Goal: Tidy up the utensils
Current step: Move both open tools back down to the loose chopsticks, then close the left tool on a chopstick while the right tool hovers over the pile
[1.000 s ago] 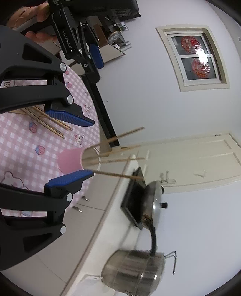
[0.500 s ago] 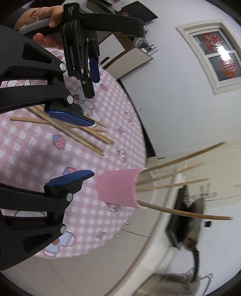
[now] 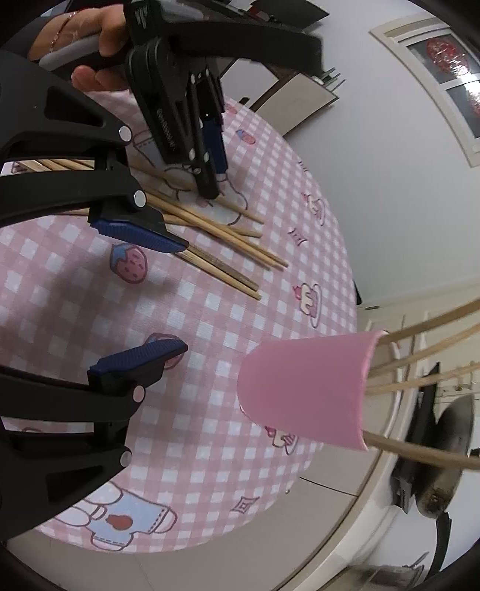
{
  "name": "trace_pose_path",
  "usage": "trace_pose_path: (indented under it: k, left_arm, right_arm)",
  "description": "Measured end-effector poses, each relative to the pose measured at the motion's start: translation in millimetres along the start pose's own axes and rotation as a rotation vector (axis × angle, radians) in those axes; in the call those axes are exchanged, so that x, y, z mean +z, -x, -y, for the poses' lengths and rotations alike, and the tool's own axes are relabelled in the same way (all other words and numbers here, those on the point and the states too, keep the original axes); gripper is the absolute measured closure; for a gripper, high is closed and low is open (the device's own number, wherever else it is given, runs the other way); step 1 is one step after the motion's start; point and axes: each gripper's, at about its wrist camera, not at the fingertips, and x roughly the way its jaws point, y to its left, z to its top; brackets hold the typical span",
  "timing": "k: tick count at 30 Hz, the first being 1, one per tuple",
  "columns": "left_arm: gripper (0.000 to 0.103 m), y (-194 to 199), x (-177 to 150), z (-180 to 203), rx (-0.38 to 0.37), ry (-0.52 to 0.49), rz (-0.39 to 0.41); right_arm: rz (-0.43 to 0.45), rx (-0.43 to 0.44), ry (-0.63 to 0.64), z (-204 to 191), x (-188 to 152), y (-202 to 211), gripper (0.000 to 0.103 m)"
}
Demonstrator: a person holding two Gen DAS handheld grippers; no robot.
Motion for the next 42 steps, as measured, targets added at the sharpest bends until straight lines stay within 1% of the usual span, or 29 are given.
trace_pose_path:
  k: [1,2,3,4,7,9,15,23,25,27,29,34,42]
  left_arm:
    - [0.076,-1.4,0.9,1.3,-0.002,-0.007,-0.002]
    - [0.079,-1.6,2.0,2.4,0.008,-0.015,-0.002]
    - [0.084,-2.3,2.1,4.1,0.03,-0.033,-0.001]
    - [0.086,-1.9,2.2,3.8,0.038,-0.042,0.0]
    - [0.09,-1.1,3.6,-1.6,0.023,-0.035,-0.002]
    - [0.09,-1.6,5.0,-3.1,0.01,-0.028,-0.004]
    - [0.09,-0.7,4.6,-5.3,0.003,-0.028,-0.003]
    - [0.09,-0.4,4.4,-7.9,-0.014,-0.021,-0.004]
    - [0.09,-0.4,4.9,-8.9,-0.02,-0.017,-0.005]
    - [0.09,-1.0,5.1,-8.2,-0.022,-0.017,-0.004]
    - [0.09,-1.2,5.2,-8.2,-0.021,-0.017,-0.004]
    - [0.09,-2.0,5.6,-7.2,-0.02,-0.015,-0.003]
    - [0.09,-2.1,5.8,-7.0,-0.018,-0.024,-0.008]
  right_arm:
    - [-0.008,0.001,-0.001,-0.5,0.6,-3.5,0.057]
    - [-0.019,0.005,-0.002,-1.3,1.4,-7.2,0.057]
    - [-0.026,0.006,0.0,-2.5,2.2,-9.6,0.057]
    - [-0.033,0.0,0.005,-4.3,2.9,-12.0,0.057]
    - [-0.052,-0.021,0.021,-9.8,5.3,-18.4,0.057]
    - [-0.068,-0.038,0.026,-12.7,7.5,-24.2,0.057]
    - [-0.098,-0.089,0.036,-15.3,10.6,-36.3,0.057]
    - [-0.112,-0.057,0.004,-14.5,16.7,-37.1,0.057]
    - [-0.104,-0.065,-0.003,-14.8,19.2,-35.2,0.057]
    - [-0.118,-0.067,0.001,-16.4,21.1,-37.8,0.057]
    - [-0.125,-0.09,0.008,-16.9,21.4,-40.1,0.057]
    - [-0.132,-0.088,0.002,-18.1,24.6,-43.9,0.057]
    - [-0.159,-0.108,0.038,-26.4,31.0,-48.9,0.057]
